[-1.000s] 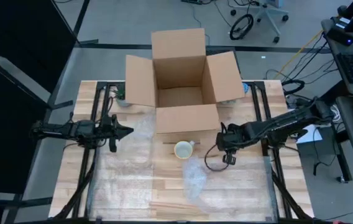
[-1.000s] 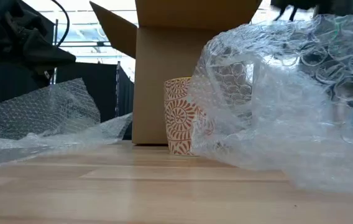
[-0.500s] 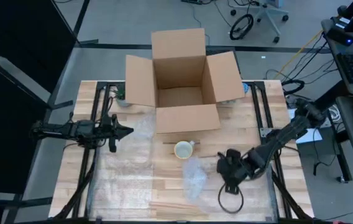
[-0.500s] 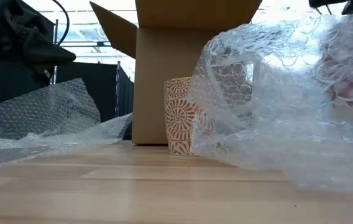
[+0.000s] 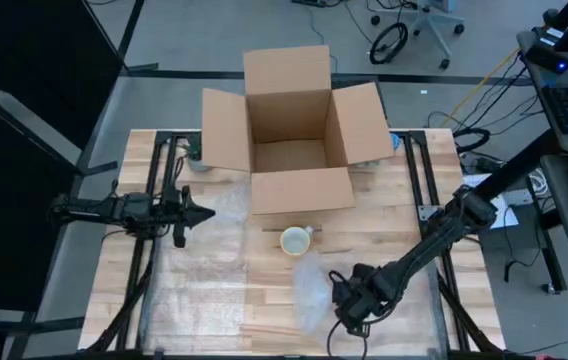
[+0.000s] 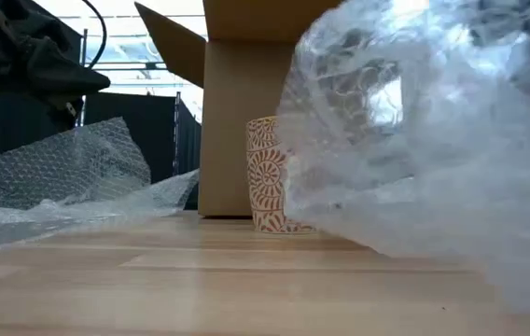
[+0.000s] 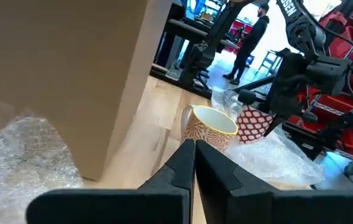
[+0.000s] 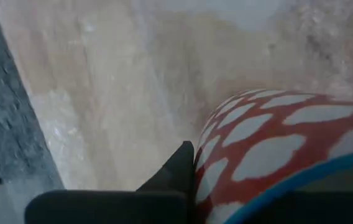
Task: Wrap mug
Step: Wrap the red mug with bubble wrap
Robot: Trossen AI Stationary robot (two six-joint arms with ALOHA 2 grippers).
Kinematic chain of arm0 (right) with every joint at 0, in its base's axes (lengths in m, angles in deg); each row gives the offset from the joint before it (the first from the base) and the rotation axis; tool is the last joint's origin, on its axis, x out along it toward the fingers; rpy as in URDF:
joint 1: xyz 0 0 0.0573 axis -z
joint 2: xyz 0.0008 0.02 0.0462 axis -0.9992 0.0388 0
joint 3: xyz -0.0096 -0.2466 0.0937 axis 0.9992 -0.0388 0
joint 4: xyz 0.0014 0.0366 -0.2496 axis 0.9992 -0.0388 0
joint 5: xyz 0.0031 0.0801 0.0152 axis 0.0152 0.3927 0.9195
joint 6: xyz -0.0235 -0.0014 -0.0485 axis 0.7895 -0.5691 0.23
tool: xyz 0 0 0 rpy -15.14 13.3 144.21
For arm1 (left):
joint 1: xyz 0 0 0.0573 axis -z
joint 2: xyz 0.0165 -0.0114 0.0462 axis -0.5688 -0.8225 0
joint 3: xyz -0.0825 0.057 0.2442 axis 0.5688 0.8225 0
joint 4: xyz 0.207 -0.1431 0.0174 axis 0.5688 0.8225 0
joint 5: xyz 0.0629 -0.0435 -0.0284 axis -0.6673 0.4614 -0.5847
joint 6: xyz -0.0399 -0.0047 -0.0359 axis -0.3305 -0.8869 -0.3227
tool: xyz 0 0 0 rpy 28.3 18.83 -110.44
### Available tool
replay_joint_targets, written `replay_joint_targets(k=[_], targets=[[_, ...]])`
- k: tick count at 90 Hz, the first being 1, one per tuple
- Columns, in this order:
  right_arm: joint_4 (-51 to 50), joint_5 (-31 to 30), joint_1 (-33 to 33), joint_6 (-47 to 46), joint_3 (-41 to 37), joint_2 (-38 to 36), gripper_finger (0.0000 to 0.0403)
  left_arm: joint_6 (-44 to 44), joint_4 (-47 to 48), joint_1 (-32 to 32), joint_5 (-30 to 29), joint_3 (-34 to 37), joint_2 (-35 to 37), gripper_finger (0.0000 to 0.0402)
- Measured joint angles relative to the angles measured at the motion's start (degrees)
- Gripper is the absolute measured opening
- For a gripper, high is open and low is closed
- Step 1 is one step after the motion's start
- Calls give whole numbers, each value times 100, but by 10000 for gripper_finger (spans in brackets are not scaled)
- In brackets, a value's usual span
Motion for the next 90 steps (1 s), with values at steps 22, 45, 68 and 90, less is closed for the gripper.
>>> replay_joint_targets(k=[22,45,68,90], targets=[[-20,-8,8,-473,136,-113,112,102,-3,2,38,0,0,0],[-76,-263,39,-673,398,-468,175,103,-4,2,40,0,0,0],[-86,-267,37,-880,400,-761,181,93,-8,2,150,0,2,0],[174,-473,150,-754,400,-989,176,60,-103,2,296,0,2,0]])
